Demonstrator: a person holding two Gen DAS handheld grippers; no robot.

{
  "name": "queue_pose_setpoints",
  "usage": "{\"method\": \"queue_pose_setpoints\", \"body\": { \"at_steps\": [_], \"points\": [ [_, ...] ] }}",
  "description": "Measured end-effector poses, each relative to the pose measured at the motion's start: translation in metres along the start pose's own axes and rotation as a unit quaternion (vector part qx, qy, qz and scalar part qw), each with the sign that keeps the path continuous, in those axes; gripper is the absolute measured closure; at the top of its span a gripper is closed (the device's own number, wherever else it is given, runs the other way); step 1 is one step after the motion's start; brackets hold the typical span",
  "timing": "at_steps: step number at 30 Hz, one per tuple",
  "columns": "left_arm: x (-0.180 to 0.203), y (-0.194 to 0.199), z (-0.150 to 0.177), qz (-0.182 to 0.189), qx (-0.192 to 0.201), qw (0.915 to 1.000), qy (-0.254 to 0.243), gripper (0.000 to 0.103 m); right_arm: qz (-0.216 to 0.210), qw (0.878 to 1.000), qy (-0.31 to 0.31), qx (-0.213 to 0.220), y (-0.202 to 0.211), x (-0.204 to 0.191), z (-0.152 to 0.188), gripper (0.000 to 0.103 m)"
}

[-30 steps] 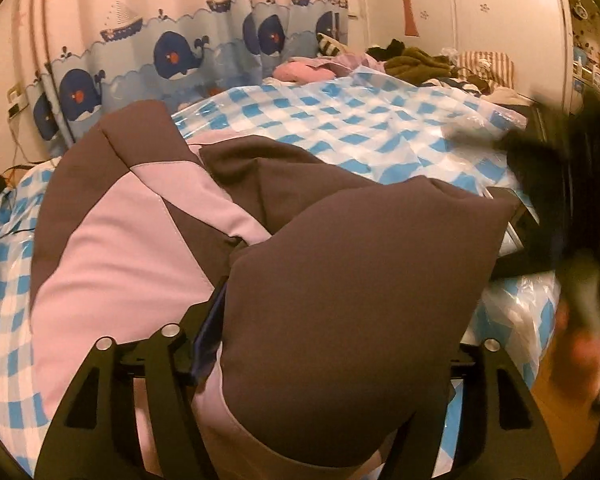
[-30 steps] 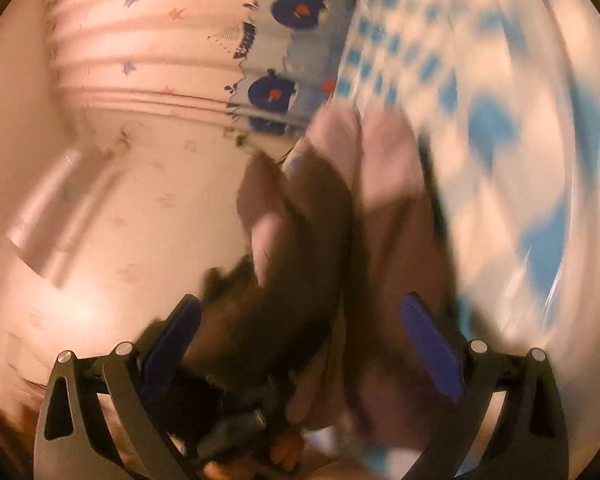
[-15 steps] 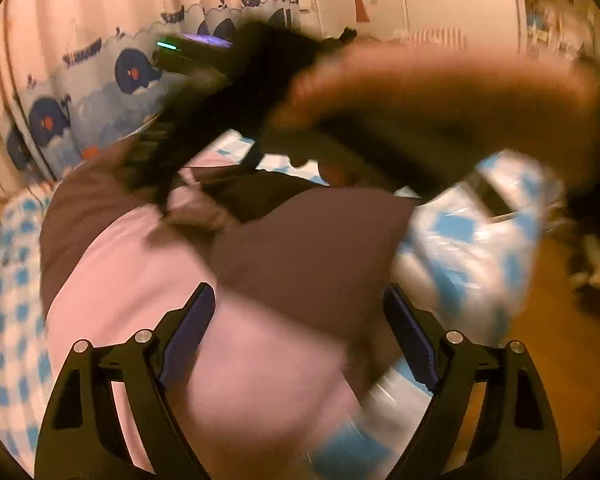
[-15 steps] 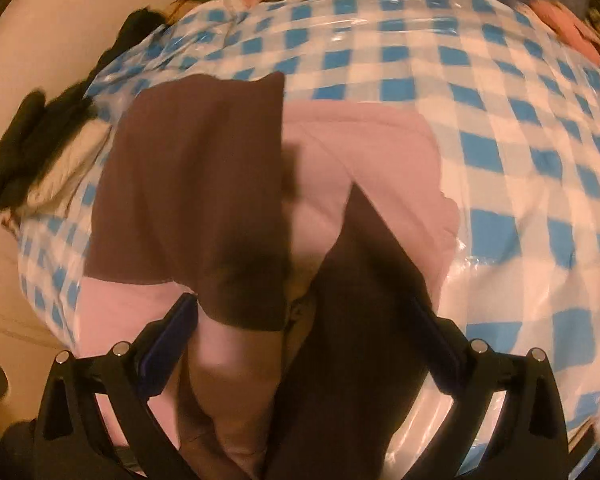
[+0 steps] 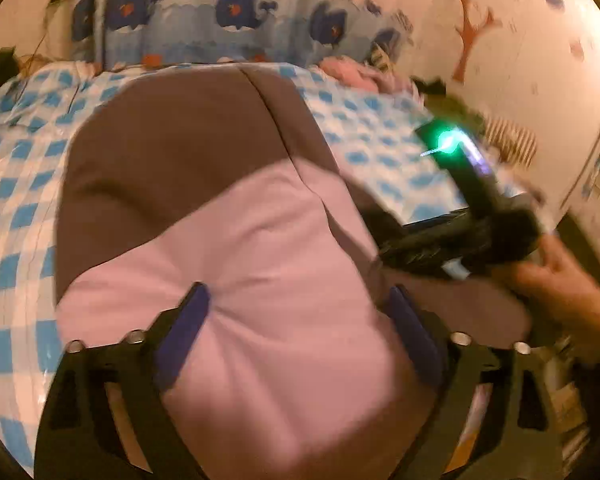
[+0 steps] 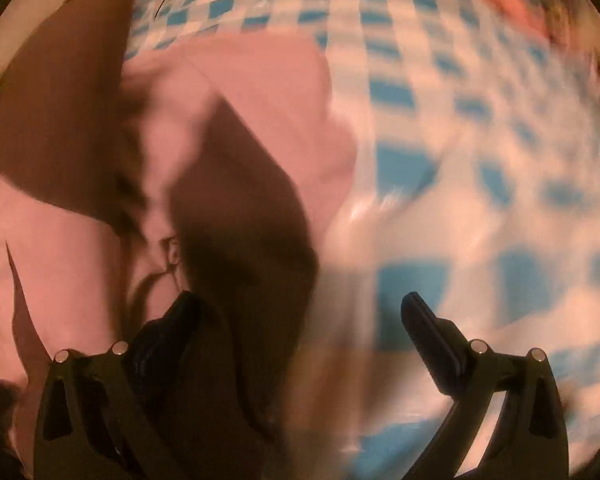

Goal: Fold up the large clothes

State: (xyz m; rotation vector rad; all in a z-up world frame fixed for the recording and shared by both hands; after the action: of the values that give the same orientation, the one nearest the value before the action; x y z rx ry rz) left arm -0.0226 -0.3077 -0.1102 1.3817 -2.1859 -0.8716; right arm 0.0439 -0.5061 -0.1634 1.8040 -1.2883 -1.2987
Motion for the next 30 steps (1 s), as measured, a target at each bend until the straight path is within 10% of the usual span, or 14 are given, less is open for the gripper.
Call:
{"method": "queue_pose_setpoints", "body": {
  "at_steps": [3, 9, 14, 21, 26, 30],
  "points": [
    [0.005, -0.003, 0.003, -0.012, 0.005, 0.9997, -0.019, 0.014, -0.072, 0.995, -0.060, 0.028, 0.010, 0.020, 0.005, 0.007],
    [0.012, -0.002, 0.005, -0.029, 0.006, 0.9989, -0.036, 0.014, -0.165, 0.981, 0.020, 0.095, 0.076, -0.052, -0.032, 0.007],
    [0.010, 0.003, 0.001, -0.018, 0.003, 0.9993, -0.034, 0.014, -0.054, 0.998, 0.011, 0.019, 0.002, -0.058, -0.041, 0.006],
    [-0.054, 0.071, -0.007, 0.044, 0.036, 0.9961, 0.068, 0.015, -0.134, 0.986, -0.079, 0.066, -0.003, -0.010, -0.011, 0.007],
    [-0.151, 0.038, 0.026, 0.069, -0.033, 0.9648, 0.251, 0.015, -0.104, 0.989, -0.066, 0.085, 0.009, -0.020, 0.006, 0.007],
    [-0.143, -0.014, 0.058, 0.152, -0.109, 0.9312, 0.313, 0.011, -0.116, 0.985, -0.083, 0.101, 0.006, -0.017, 0.008, 0.007]
  ]
}}
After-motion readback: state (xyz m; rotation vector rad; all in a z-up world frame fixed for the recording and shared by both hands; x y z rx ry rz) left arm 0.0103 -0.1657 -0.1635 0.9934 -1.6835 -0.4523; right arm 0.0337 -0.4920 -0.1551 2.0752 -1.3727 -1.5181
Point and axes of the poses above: each gripper's, at about its wrist camera, not at the fingertips, and y roughly against the way its jaws point, x to its right, z to its underside, the point moved 6 cm from there along -y, roughly the way its jaws point, and after that the axes turned 13 degrees about -z, right-handed, at the moved point
